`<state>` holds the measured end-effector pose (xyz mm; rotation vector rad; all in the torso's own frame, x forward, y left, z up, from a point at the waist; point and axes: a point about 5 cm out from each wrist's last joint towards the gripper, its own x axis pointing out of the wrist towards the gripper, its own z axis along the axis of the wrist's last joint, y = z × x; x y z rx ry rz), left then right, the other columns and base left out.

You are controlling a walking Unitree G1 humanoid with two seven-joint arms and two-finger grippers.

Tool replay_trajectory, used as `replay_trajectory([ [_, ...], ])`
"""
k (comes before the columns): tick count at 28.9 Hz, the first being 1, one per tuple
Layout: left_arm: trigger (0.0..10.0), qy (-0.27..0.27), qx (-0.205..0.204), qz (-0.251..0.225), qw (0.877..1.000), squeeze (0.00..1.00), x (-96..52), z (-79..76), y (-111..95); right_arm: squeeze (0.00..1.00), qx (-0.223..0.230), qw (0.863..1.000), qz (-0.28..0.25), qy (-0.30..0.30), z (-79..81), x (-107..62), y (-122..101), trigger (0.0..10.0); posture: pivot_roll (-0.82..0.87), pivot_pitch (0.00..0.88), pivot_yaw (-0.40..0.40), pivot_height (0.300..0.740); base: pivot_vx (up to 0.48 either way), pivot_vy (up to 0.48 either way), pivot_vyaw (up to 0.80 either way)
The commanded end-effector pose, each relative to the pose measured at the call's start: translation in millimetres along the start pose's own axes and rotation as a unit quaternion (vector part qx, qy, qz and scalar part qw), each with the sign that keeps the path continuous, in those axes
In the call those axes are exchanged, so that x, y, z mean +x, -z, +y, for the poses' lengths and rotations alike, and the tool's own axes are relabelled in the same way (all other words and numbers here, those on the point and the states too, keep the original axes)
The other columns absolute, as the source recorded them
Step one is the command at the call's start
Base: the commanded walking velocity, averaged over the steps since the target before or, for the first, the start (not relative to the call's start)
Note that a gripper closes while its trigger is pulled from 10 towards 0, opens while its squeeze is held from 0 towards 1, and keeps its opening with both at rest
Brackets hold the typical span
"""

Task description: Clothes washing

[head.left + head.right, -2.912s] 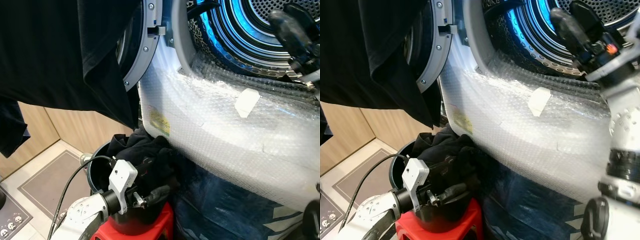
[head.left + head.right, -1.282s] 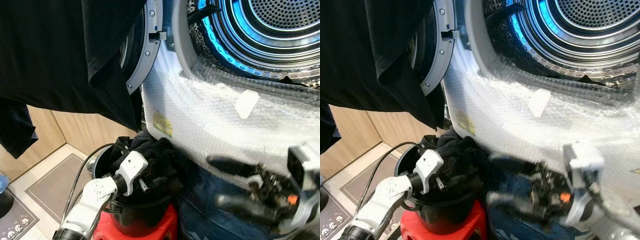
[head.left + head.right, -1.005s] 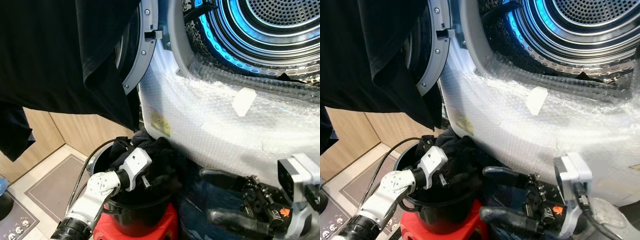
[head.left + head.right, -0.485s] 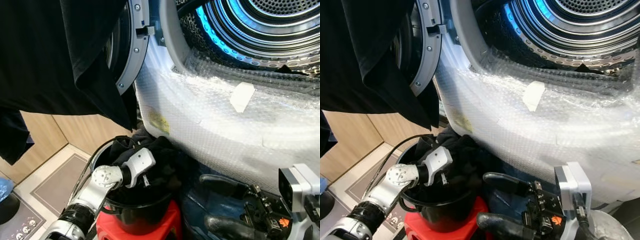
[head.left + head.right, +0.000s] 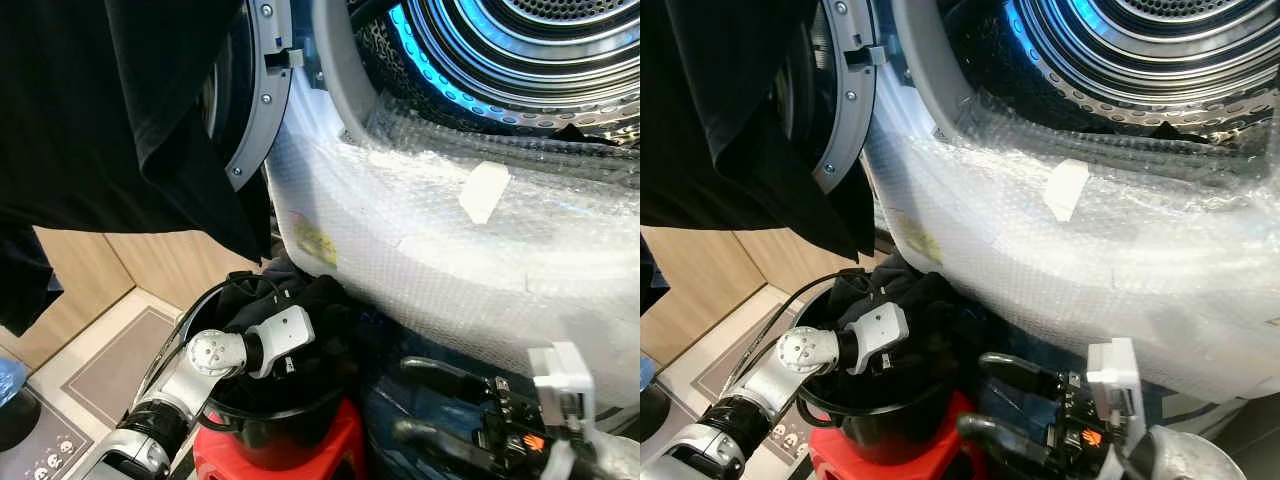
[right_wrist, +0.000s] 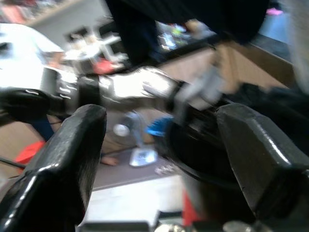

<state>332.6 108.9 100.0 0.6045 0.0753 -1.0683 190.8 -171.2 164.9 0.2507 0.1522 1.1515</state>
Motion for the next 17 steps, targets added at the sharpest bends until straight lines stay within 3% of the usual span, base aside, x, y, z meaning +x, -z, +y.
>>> replay_trajectory([
  [1, 0.0, 0.010, 0.011, 0.016, 1.000, 0.00, -2.8, 1.0, 4, 0.00, -0.011, 1.000, 0.012, 0.023, -5.7, 0.8, 4, 10.0, -0.16, 0.128, 0.114, 0.740, 0.000, 0.000, 0.00],
  [6, 0.0, 0.011, 0.023, 0.009, 1.000, 0.00, -5.5, 0.9, 3, 0.00, -0.021, 0.997, 0.035, 0.072, -21.8, -2.5, 16, 10.0, -0.15, 0.126, 0.114, 0.740, 0.000, 0.000, 0.00],
  [17, 0.0, -0.043, 0.020, -0.013, 0.999, 0.00, -17.3, -0.2, 3, 0.00, -0.025, 0.994, 0.057, 0.095, -35.1, -3.1, 32, 10.0, -0.11, 0.115, 0.103, 0.740, 0.000, 0.000, 0.00],
])
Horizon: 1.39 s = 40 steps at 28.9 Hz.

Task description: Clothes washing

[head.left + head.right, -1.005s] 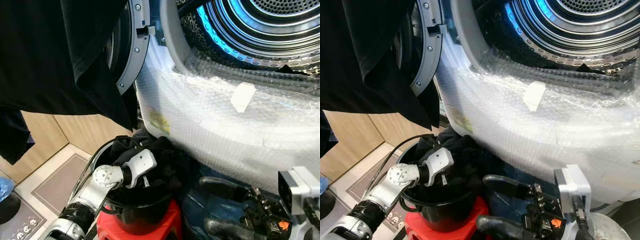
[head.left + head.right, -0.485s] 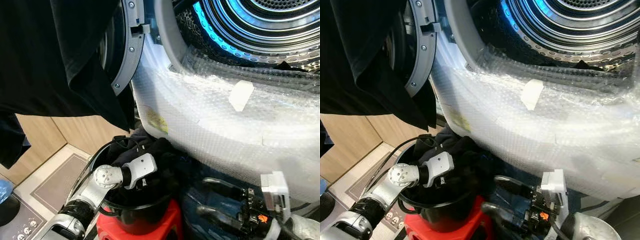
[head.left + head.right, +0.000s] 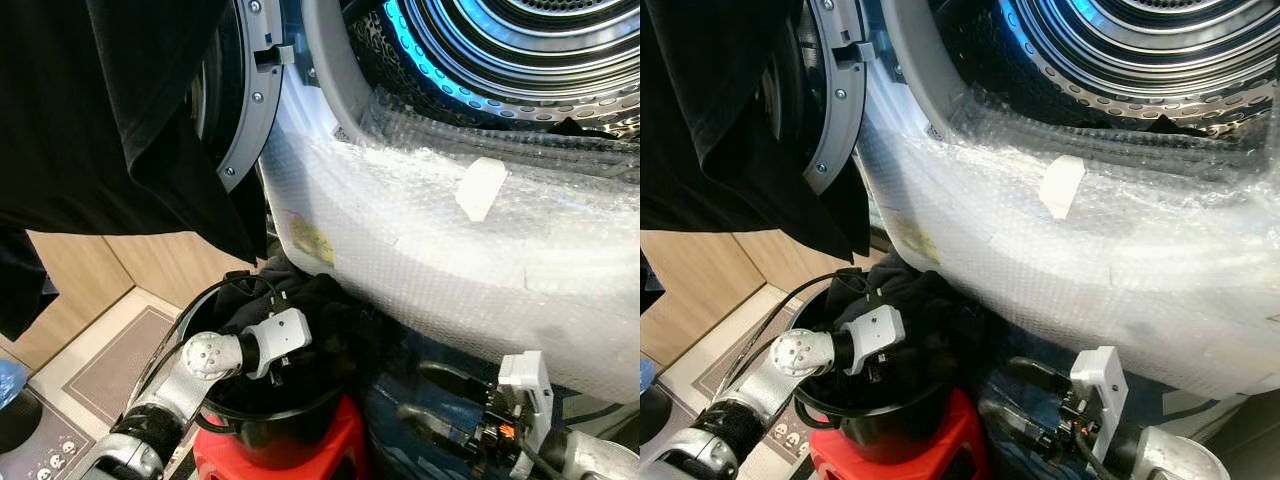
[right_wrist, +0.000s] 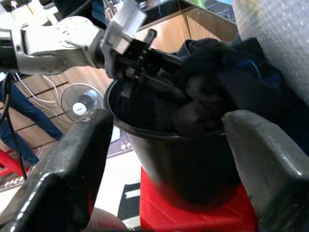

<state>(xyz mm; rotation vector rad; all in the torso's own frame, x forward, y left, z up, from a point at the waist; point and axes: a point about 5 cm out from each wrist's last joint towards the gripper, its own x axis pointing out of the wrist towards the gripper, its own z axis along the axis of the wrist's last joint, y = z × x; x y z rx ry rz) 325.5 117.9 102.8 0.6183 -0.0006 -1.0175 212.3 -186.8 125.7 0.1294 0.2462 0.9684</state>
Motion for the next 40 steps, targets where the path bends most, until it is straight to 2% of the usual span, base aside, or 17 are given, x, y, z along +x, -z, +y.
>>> replay_trajectory([
  [1, 0.0, -0.015, -0.002, 0.007, 1.000, 0.00, -7.2, 1.3, 3, 0.00, -0.004, 1.000, 0.001, -0.006, 0.4, 3.7, 2, 10.0, -0.10, 0.113, 0.098, 0.740, 0.000, 0.000, 0.00],
  [8, 0.0, -0.053, -0.010, -0.009, 0.998, 0.00, -18.9, -7.5, 0, 0.00, -0.019, 1.000, 0.010, -0.008, -9.4, 12.7, 2, 10.0, -0.08, 0.105, 0.075, 0.740, 0.000, 0.000, 0.00],
  [14, 0.0, -0.083, -0.004, -0.021, 0.996, 0.00, -28.9, -17.1, -6, 0.00, -0.022, 0.999, 0.006, -0.024, -11.0, 17.1, -1, 10.0, -0.06, 0.102, 0.057, 0.740, 0.000, 0.000, 0.00],
  [22, 0.0, -0.146, 0.020, -0.062, 0.987, 0.00, -40.0, -16.8, -33, 0.00, -0.031, 0.999, 0.001, -0.036, -15.4, 20.2, -6, 10.0, -0.04, 0.095, 0.035, 0.740, 0.000, 0.000, 0.00],
  [24, 0.0, -0.167, 0.032, -0.094, 0.981, 0.00, -42.9, -16.6, -48, 0.00, -0.036, 0.999, -0.005, -0.037, -18.4, 21.7, -9, 10.0, -0.04, 0.092, 0.031, 0.740, 0.000, 0.000, 0.00],
  [25, 2.9, -0.173, 0.038, -0.105, 0.978, 0.00, -43.3, -18.2, -54, 0.00, -0.036, 0.999, -0.010, -0.039, -19.4, 22.0, -11, 10.0, -0.04, 0.090, 0.029, 0.740, 0.000, 0.000, 0.00],
  [26, 10.0, -0.174, 0.044, -0.111, 0.977, 0.00, -42.9, -19.3, -58, 0.00, -0.037, 0.998, -0.011, -0.039, -19.7, 22.1, -12, 10.0, -0.03, 0.088, 0.028, 0.740, 0.000, 0.000, 0.00],
  [31, 10.0, -0.149, 0.054, -0.147, 0.976, 0.00, -37.5, -32.0, -76, 0.00, -0.034, 0.998, -0.034, -0.038, -21.8, 25.1, -19, 10.0, -0.03, 0.077, 0.028, 0.740, 0.000, 0.000, 0.00],
  [40, 10.0, -0.113, 0.065, -0.170, 0.977, 0.00, -33.4, -47.1, -86, 0.00, -0.013, 0.996, -0.069, -0.062, -20.5, 22.0, -29, 10.0, -0.04, 0.071, 0.034, 0.740, 0.000, 0.000, 0.00],
])
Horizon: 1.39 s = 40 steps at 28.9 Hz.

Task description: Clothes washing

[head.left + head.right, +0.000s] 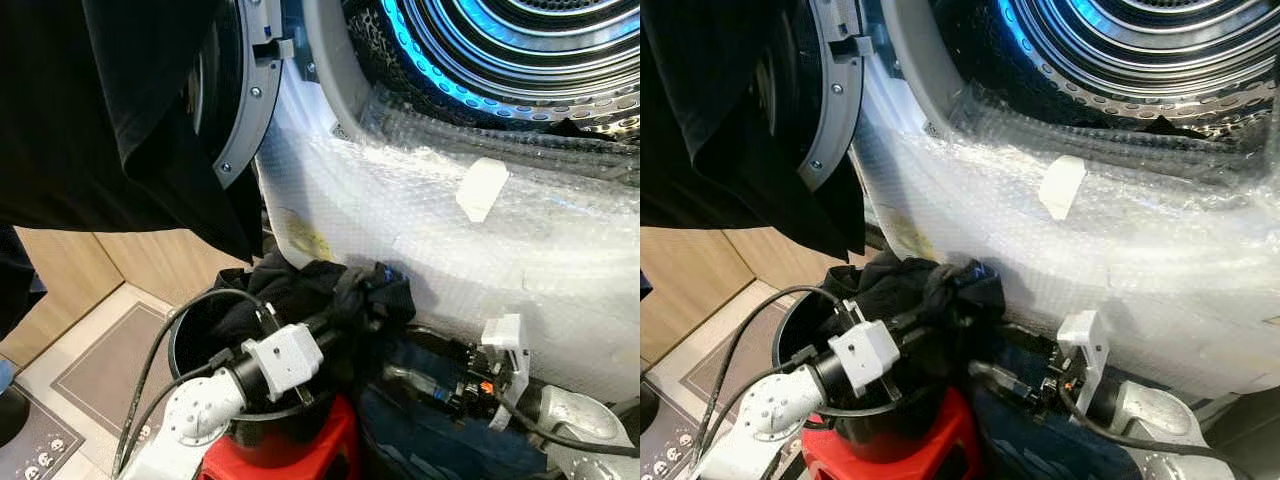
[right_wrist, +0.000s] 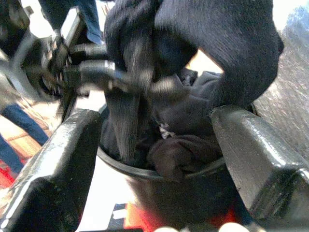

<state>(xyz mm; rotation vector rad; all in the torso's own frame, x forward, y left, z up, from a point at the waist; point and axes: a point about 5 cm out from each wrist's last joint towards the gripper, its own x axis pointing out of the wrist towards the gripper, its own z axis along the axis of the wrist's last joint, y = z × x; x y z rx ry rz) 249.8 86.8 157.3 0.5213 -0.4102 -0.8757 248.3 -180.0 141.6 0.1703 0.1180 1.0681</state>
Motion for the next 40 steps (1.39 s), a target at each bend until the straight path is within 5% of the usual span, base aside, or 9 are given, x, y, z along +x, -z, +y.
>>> replay_trajectory([
  [1, 10.0, 0.016, 0.008, -0.011, 1.000, 0.00, 0.0, -2.9, -6, 0.00, 0.005, 1.000, -0.018, -0.009, 0.7, -0.8, -6, 10.0, -0.04, 0.070, 0.036, 0.740, 0.000, 0.000, 0.00],
  [32, 10.0, 0.095, 0.074, 0.006, 0.993, 0.00, 23.2, -16.4, 2, 0.00, 0.038, 0.999, -0.023, 0.020, 8.5, 19.4, -25, 10.0, -0.06, 0.093, 0.049, 0.740, 0.000, 0.000, 0.00],
  [34, 10.0, 0.096, 0.081, 0.009, 0.992, 0.00, 25.4, -16.7, 3, 0.00, 0.048, 0.998, -0.027, 0.027, 7.7, 22.8, -26, 4.6, -0.06, 0.092, 0.049, 0.740, 0.000, 0.000, 0.00],
  [35, 10.0, 0.096, 0.082, 0.009, 0.992, 0.00, 25.8, -16.6, 3, 0.00, 0.048, 0.998, -0.029, 0.028, 7.6, 23.4, -27, 4.6, -0.06, 0.092, 0.049, 0.740, 0.000, 0.000, 0.00],
  [37, 10.0, 0.097, 0.091, 0.009, 0.991, 0.00, 26.5, -16.3, 4, 0.00, 0.054, 0.998, -0.019, 0.036, 6.5, 25.3, -27, 2.0, -0.06, 0.093, 0.050, 0.740, 0.000, 0.000, 0.00],
  [39, 10.0, 0.098, 0.097, 0.011, 0.990, 0.00, 27.1, -15.9, 4, 0.00, 0.059, 0.997, -0.012, 0.046, 4.8, 26.9, -27, 1.5, -0.06, 0.092, 0.050, 0.740, 0.000, 0.000, 0.00],
  [40, 10.0, 0.099, 0.098, 0.011, 0.990, 0.00, 27.6, -15.8, 4, 0.00, 0.062, 0.997, -0.009, 0.052, 3.9, 28.0, -27, 0.0, -0.06, 0.094, 0.050, 0.740, 0.000, 0.000, 0.00],
])
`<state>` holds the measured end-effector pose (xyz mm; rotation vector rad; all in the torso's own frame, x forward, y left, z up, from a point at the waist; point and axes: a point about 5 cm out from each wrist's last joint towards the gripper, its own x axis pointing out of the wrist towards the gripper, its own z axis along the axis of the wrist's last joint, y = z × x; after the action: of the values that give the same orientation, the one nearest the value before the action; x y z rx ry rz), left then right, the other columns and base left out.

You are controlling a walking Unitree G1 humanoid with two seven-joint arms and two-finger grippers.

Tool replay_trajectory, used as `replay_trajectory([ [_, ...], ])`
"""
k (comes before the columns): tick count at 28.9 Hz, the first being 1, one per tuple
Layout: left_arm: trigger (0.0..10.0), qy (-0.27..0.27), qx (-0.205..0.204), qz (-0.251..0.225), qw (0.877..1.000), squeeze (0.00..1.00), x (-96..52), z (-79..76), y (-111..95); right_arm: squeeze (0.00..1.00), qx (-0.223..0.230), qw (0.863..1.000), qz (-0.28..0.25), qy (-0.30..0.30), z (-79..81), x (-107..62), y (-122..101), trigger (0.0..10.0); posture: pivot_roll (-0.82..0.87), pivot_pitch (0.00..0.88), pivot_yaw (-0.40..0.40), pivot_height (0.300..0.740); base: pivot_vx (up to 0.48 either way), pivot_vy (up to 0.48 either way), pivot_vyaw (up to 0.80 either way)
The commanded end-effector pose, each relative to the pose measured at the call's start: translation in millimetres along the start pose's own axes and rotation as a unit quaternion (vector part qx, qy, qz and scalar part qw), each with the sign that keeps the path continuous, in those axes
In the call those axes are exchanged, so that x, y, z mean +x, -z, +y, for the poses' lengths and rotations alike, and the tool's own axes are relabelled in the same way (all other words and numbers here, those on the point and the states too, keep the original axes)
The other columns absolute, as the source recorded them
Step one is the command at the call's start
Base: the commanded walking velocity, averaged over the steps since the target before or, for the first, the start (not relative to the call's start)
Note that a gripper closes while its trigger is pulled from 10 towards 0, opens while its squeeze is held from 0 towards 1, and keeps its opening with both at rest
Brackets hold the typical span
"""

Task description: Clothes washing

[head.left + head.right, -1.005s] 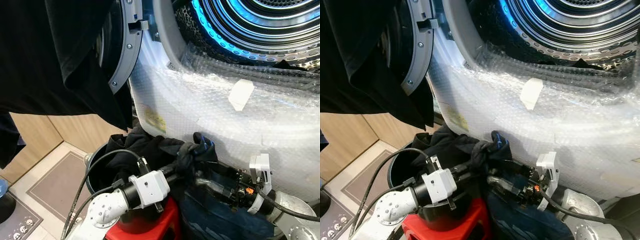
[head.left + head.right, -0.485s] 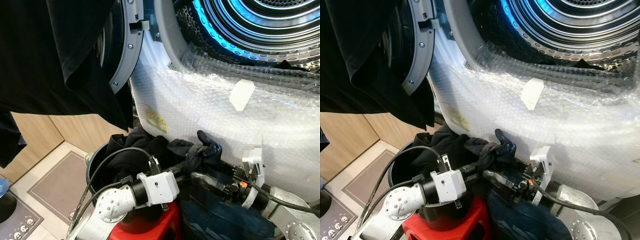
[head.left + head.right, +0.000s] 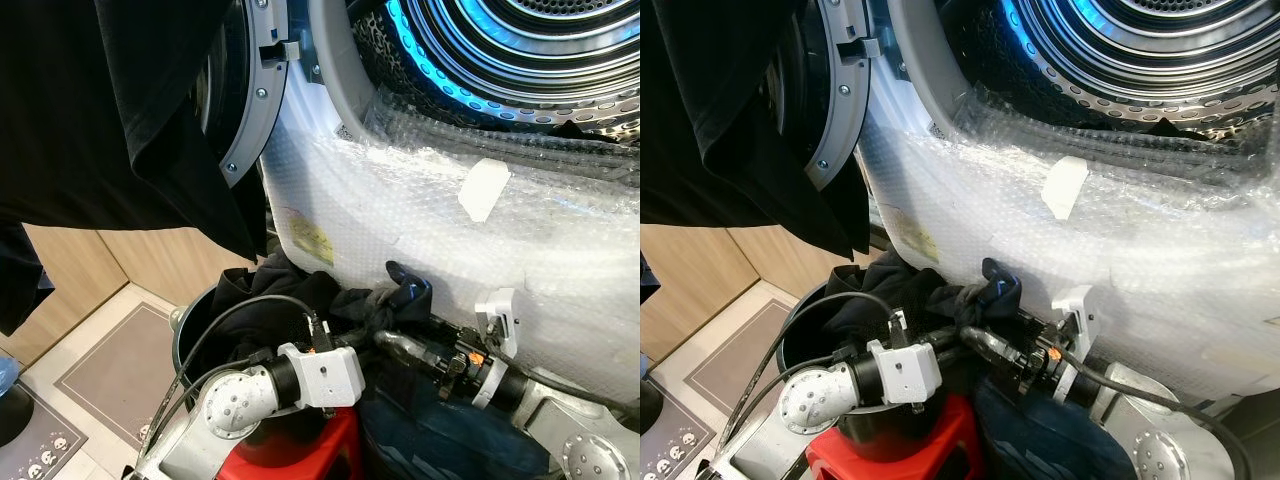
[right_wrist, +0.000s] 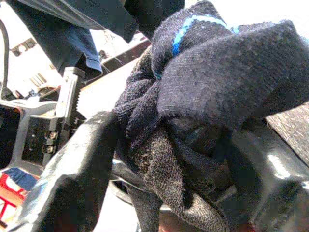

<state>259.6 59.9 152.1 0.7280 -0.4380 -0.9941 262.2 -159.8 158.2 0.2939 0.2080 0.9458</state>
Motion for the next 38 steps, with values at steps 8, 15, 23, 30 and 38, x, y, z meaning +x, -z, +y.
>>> replay_trajectory([
  [8, 10.0, 0.022, 0.020, -0.002, 1.000, 0.00, 6.9, -4.1, -0.9, 0.00, -0.007, 1.000, 0.000, 0.017, 3.1, 8.1, -10.8, 0.0, -0.06, 0.090, 0.053, 0.740, 0.000, 0.000, 0.00],
  [15, 10.0, 0.025, 0.019, 0.000, 0.999, 0.00, 7.7, -3.3, 0.8, 0.00, -0.005, 1.000, 0.002, 0.010, 6.1, 8.1, -10.1, 0.0, -0.06, 0.087, 0.058, 0.740, 0.000, 0.000, 0.00],
  [23, 10.0, 0.023, -0.002, 0.007, 1.000, 0.00, 8.2, -1.8, 2.7, 0.00, -0.004, 1.000, 0.001, 0.003, 8.1, 7.6, -10.0, 0.0, -0.07, 0.084, 0.060, 0.740, 0.000, 0.000, 0.00],
  [30, 10.0, 0.021, -0.020, 0.010, 1.000, 0.00, 10.5, -0.3, 2.2, 0.00, -0.006, 1.000, 0.001, 0.001, 8.7, 7.4, -9.9, 0.0, -0.07, 0.083, 0.062, 0.740, 0.000, 0.000, 0.00],
  [38, 10.0, 0.026, -0.025, 0.014, 0.999, 0.00, 9.9, 0.2, 2.8, 0.00, -0.005, 1.000, -0.001, 0.004, 9.0, 7.7, -9.2, 0.0, -0.07, 0.081, 0.069, 0.740, 0.000, 0.000, 0.00],
])
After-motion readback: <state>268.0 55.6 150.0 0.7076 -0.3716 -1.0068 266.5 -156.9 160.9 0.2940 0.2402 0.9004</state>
